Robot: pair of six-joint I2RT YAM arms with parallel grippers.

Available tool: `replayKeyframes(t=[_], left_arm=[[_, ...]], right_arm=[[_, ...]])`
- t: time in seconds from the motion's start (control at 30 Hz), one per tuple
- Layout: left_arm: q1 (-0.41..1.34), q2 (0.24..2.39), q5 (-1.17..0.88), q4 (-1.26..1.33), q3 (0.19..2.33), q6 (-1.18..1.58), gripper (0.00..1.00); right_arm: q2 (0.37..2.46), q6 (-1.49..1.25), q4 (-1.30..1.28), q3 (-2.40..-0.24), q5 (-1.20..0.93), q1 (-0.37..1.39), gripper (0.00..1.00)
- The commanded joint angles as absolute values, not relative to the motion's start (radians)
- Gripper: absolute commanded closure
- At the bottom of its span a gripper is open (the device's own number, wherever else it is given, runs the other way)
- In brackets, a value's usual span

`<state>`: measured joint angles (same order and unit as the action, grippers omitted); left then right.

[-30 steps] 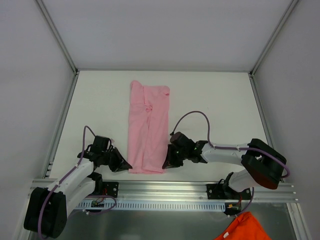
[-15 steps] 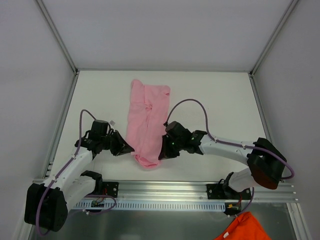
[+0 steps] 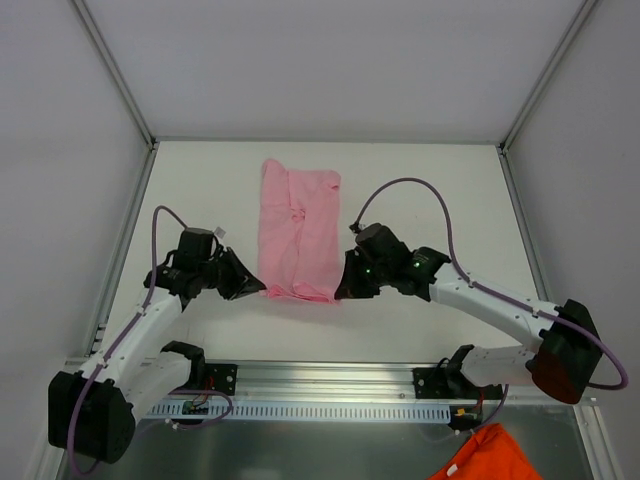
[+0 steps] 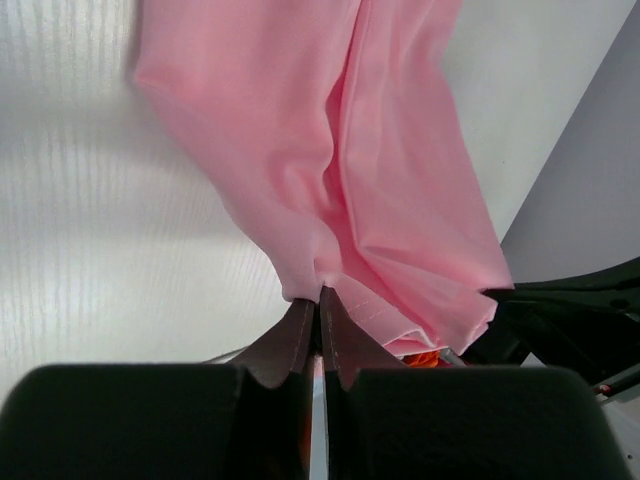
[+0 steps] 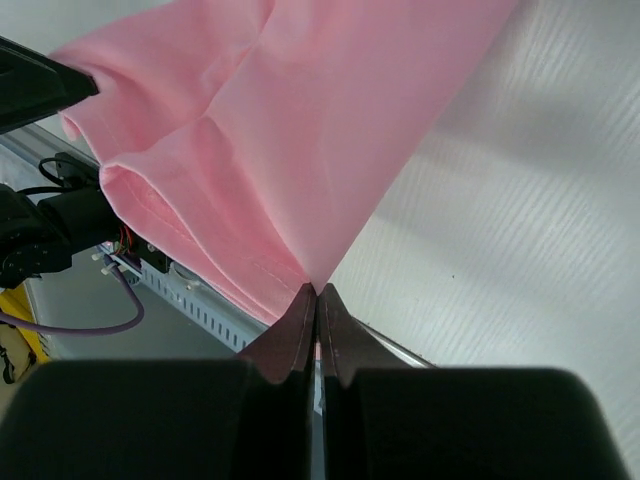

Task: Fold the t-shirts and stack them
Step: Fold the folded rectangular tshirt in 1/3 of the way

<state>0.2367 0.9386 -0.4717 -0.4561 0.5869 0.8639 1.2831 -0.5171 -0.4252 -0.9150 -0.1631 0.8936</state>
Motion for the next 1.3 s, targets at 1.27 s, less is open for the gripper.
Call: replayKeyframes(t=[1.27], left_arm=[[0.244,1.239,-0.353,-0.38,0.848,0.838,1.0]], right_arm=[[1.555,-0.201,-0.594,-1.233,-0.268,0.672,0.99]])
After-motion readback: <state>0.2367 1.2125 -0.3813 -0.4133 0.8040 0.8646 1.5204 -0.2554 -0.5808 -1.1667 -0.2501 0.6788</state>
